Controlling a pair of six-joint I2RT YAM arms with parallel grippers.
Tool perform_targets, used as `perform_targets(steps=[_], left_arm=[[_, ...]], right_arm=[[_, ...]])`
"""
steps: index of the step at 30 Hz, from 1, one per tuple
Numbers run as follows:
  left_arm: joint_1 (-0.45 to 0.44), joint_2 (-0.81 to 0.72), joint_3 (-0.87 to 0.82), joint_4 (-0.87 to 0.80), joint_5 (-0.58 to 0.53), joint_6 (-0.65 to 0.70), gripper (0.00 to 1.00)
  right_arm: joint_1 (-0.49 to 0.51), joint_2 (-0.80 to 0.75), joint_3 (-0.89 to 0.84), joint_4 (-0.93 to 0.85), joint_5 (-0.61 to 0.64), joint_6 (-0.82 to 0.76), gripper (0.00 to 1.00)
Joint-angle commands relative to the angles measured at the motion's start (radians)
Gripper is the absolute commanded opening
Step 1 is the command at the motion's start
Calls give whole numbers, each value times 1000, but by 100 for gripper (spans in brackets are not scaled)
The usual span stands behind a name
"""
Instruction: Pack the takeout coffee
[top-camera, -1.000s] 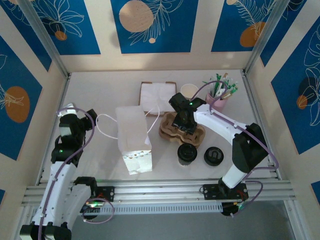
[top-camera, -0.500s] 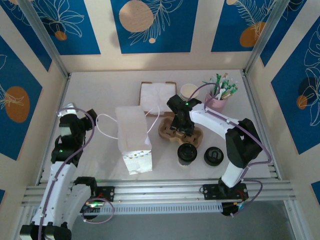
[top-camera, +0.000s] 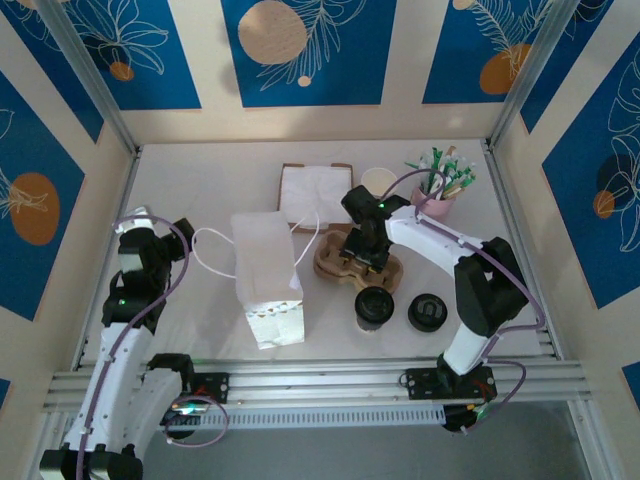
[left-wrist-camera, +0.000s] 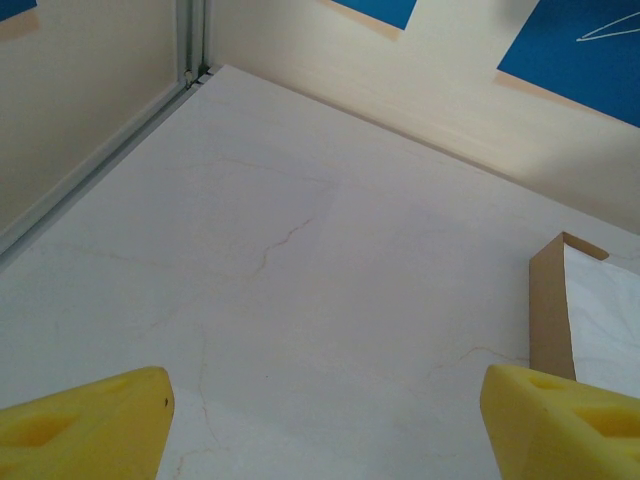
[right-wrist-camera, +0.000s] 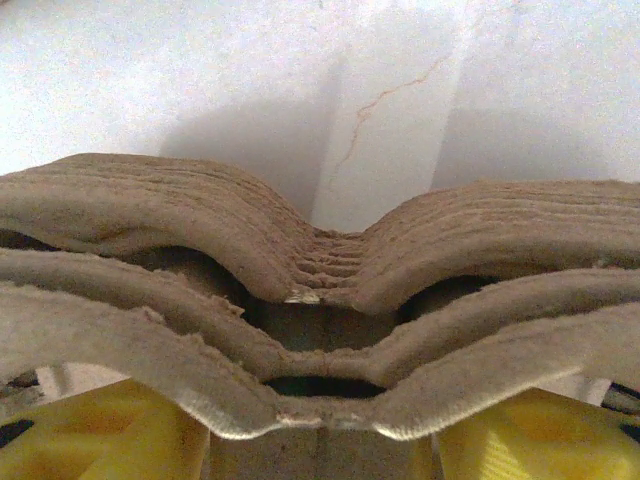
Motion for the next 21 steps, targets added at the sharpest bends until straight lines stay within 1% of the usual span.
perform_targets(steps=[1,2,3,4,6,7,8,11,12,14,15,17,18,21], left_arm=[[-3,-6,-10,18,14,14,80],[-2,-6,-10,18,14,14,80],[-2,-6,-10,18,14,15,80],[-2,-4,-9,19,14,14,80],[-2,-3,-9,18,15,14,80],[-2,-3,-8,19,16,14,80],[-2,-3,-10,17,15,14,80],[-2,-4,-10,18,12,14,80],[-3,-4,-10,17,12,14,80],[-2,-3,-10,19,14,14,80],[-2,-3,-10,20,15,14,80],[-2,-3,-8,18,14,14,80],[-2,-5,-10,17,12,15,80],[-2,-4,-9,18,10,15,80]], right_arm=[[39,-9,41,-101,97,-28,59],[58,-2,62,-134,144,-30,60],[65,2,71,-143,144,-32,60],[61,-3,63,-125,114,-39,60],[40,-24,20,-50,14,-36,60],[31,-29,1,-30,-10,-28,60],[24,-31,-9,-28,-9,-20,60],[25,-13,15,-87,50,-11,60],[21,-13,16,-84,29,-15,60],[1,-30,-22,-17,-58,-21,60],[-2,-38,-33,-1,-56,-20,60],[11,-29,-3,-50,27,-17,60],[13,-23,12,-71,44,-20,60],[9,-35,14,-42,-1,-46,60]])
